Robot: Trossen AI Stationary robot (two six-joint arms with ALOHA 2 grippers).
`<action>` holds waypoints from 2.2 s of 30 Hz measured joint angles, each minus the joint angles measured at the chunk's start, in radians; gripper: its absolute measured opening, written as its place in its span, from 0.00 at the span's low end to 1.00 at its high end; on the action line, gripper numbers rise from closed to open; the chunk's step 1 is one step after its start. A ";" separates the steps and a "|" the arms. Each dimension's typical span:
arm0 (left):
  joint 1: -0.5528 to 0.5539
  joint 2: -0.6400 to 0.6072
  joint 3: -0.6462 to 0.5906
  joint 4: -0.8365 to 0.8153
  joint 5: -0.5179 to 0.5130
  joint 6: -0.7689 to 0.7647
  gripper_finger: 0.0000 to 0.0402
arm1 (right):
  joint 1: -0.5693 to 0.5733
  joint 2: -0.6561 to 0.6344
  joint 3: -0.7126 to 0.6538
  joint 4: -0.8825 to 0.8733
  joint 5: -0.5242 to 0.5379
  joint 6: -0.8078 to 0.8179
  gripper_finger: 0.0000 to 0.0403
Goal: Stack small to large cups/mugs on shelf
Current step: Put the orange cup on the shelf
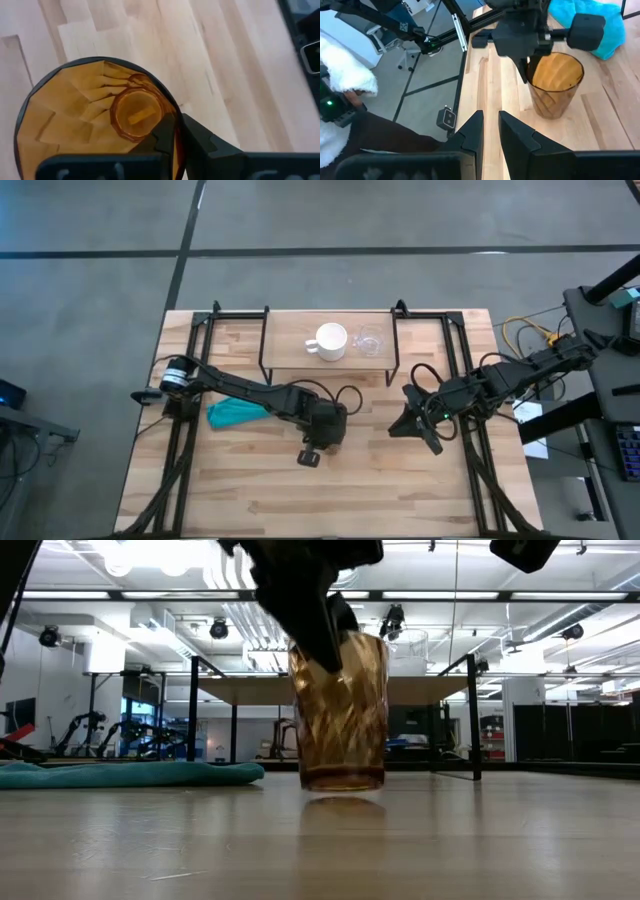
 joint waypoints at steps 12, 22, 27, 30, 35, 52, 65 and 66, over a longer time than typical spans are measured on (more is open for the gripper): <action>0.000 -0.147 0.192 -0.359 -0.100 -0.002 0.01 | 0.000 0.001 0.000 -0.007 0.000 0.000 0.13; 0.068 -0.305 0.289 -0.574 -0.360 0.000 0.01 | 0.000 0.001 0.000 -0.007 0.000 -0.002 0.13; 0.145 -0.342 0.284 -0.616 -0.366 0.001 0.01 | 0.000 0.001 0.000 -0.007 0.000 -0.002 0.13; 0.200 -0.345 0.284 -0.641 -0.366 0.020 0.01 | 0.000 0.001 0.000 -0.007 0.000 -0.001 0.13; 0.296 -0.324 0.281 -0.689 -0.365 0.062 0.01 | 0.000 0.001 0.000 -0.006 0.000 0.004 0.13; 0.426 -0.251 0.268 -0.666 -0.266 0.167 0.01 | 0.000 0.001 0.000 -0.005 0.001 0.008 0.13; 0.492 -0.248 0.268 -0.609 -0.195 0.166 0.01 | 0.000 0.001 0.000 -0.005 0.001 0.005 0.13; 0.498 -0.248 0.268 -0.610 -0.195 0.165 0.01 | 0.000 0.001 0.000 -0.005 0.001 0.005 0.13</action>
